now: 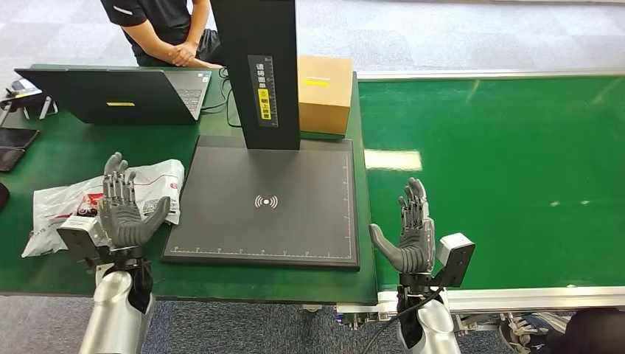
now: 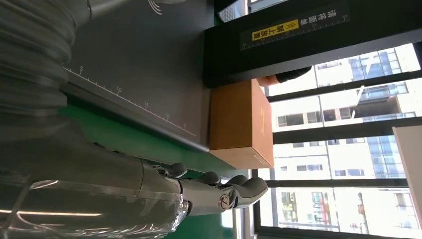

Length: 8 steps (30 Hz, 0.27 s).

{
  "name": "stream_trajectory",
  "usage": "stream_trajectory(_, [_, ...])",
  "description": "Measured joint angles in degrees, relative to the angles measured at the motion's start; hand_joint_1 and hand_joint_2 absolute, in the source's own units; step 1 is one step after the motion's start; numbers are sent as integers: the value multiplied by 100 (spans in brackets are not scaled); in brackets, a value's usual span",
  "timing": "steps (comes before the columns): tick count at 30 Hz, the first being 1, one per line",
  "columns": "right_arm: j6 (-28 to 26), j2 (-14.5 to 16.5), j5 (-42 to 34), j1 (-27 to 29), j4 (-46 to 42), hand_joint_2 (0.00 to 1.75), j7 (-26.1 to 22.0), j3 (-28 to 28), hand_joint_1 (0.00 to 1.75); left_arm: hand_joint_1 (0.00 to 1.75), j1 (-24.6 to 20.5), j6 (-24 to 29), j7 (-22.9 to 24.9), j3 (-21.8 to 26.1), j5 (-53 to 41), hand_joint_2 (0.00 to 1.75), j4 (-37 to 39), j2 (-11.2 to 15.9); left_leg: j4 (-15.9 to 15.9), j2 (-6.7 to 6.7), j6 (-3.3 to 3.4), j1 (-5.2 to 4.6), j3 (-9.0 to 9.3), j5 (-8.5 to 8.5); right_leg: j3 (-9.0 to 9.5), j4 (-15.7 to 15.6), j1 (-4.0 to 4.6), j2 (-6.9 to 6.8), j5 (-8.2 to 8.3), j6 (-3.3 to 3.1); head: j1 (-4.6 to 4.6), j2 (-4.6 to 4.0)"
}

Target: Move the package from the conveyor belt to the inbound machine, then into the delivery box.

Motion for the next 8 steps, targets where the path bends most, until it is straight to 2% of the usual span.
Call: stream_trajectory(8, [1,0,3,-10,25,175,-2,-4,0,0,141,-23,0,-350,12,175,-359,-61,-2,1,-1,4,2,0,-1,2,4,0,-1,-1,-1,0])
